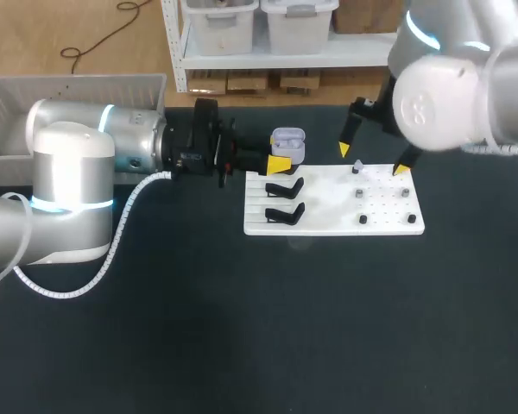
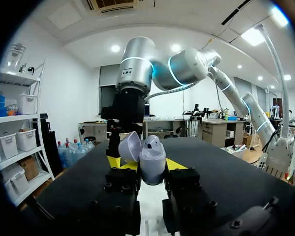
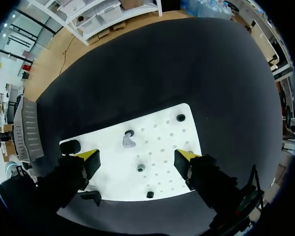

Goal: Pick up each earbud case from the left stands, insert the matching earbuds, close the lid, and place the case in the box.

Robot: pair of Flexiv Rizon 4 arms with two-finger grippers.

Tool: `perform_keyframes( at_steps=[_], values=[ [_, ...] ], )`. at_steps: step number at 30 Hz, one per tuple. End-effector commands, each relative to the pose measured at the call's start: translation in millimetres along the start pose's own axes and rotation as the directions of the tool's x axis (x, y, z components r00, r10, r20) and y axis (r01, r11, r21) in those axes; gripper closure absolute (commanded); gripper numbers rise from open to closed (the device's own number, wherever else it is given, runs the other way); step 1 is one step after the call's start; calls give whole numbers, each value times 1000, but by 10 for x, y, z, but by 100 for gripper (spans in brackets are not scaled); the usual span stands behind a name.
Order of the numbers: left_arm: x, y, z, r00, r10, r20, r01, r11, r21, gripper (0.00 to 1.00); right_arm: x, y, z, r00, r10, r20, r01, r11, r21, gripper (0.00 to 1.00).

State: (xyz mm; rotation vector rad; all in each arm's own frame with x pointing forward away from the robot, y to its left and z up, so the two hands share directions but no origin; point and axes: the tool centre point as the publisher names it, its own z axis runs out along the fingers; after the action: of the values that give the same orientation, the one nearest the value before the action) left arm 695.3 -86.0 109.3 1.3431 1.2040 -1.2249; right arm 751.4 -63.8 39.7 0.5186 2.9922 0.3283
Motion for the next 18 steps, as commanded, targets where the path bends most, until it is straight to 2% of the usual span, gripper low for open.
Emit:
perform_keyframes(
  at_steps=[1,11,15,18],
  values=[
    [8,-3,1,1000,2,2,-2,1000,-2,100,49,-22,78,994,9,108,-9,1000,-9,0],
    [8,-3,1,1000,2,2,-2,1000,-2,100,0,58,141,994,23,110,-22,1000,-12,0],
    [8,-3,1,1000,2,2,-2,1000,-2,100,-24,94,129,993,24,112,-22,1000,-12,7],
    [8,-3,1,1000,2,2,-2,1000,-2,100,-49,108,134,994,28,106,-27,1000,-7,22]
  ],
)
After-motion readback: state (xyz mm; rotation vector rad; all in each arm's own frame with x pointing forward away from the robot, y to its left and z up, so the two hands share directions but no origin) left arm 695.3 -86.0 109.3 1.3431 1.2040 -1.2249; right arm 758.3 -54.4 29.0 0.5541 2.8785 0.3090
